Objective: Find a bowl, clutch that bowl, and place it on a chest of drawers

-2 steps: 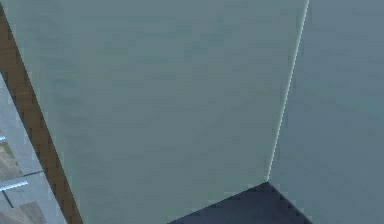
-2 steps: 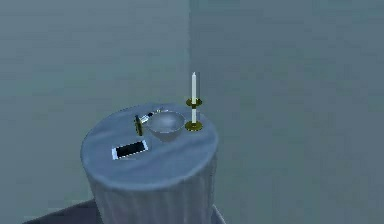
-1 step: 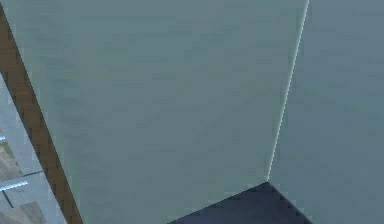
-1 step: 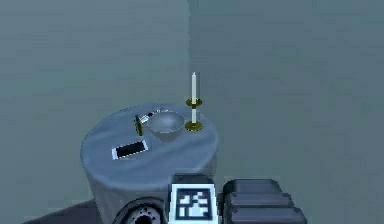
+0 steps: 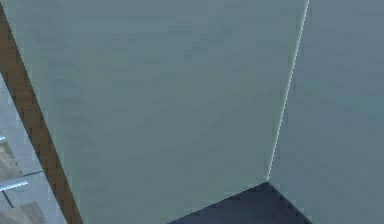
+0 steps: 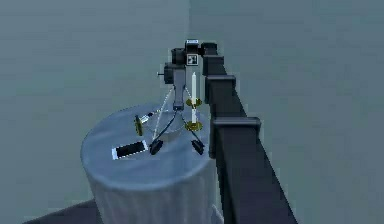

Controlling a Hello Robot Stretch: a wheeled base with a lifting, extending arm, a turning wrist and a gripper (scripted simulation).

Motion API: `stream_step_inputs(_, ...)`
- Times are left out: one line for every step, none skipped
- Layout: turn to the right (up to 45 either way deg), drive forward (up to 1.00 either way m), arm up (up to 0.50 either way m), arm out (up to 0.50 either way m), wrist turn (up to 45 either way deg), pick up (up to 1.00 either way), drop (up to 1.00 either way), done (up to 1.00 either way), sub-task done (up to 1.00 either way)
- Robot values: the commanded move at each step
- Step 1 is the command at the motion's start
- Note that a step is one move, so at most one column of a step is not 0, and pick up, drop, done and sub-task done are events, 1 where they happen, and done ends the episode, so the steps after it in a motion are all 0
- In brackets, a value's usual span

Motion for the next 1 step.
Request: stream_step_inputs(0.0, 0.0, 0.0, 0.0, 45.0, 0.0, 0.0, 0.0, 0.0)
